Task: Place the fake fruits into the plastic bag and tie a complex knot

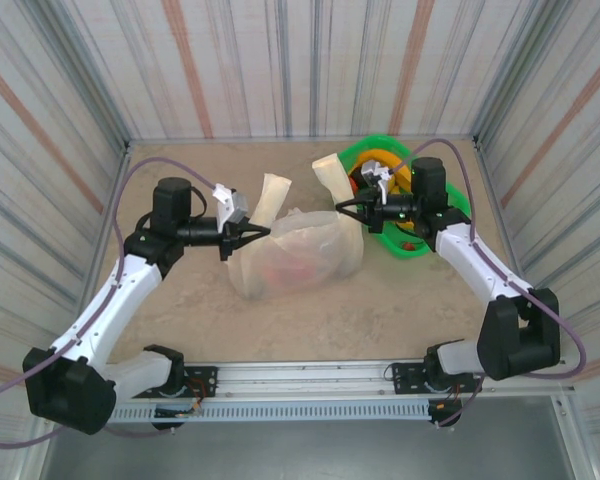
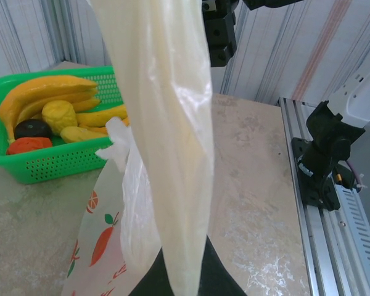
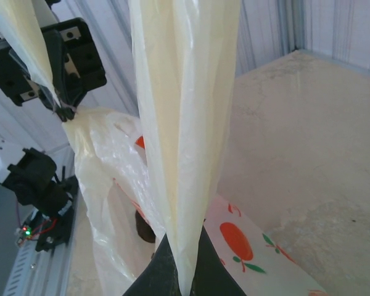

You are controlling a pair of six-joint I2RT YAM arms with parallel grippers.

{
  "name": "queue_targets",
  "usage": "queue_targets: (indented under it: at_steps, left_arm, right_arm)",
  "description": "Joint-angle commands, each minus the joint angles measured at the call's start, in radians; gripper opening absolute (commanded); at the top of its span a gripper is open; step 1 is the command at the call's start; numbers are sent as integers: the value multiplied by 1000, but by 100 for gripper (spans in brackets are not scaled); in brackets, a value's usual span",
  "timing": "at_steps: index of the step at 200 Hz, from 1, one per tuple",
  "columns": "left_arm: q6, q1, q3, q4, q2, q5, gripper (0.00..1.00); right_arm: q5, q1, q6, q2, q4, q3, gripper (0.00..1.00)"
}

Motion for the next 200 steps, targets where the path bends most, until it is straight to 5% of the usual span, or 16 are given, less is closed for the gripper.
queue_targets:
  at_steps: [1, 76, 200]
  left_arm:
    - [50, -2, 26, -53, -21, -17, 0]
    - [71, -2, 76, -79, -15, 28, 0]
    - [260, -163, 244, -326, 174, -49, 0]
  right_arm:
    - [8, -24, -47, -42, -58, -21, 0]
    - [3, 25, -97, -67, -69, 7, 0]
    - [-30, 139, -201, 80, -225, 155, 0]
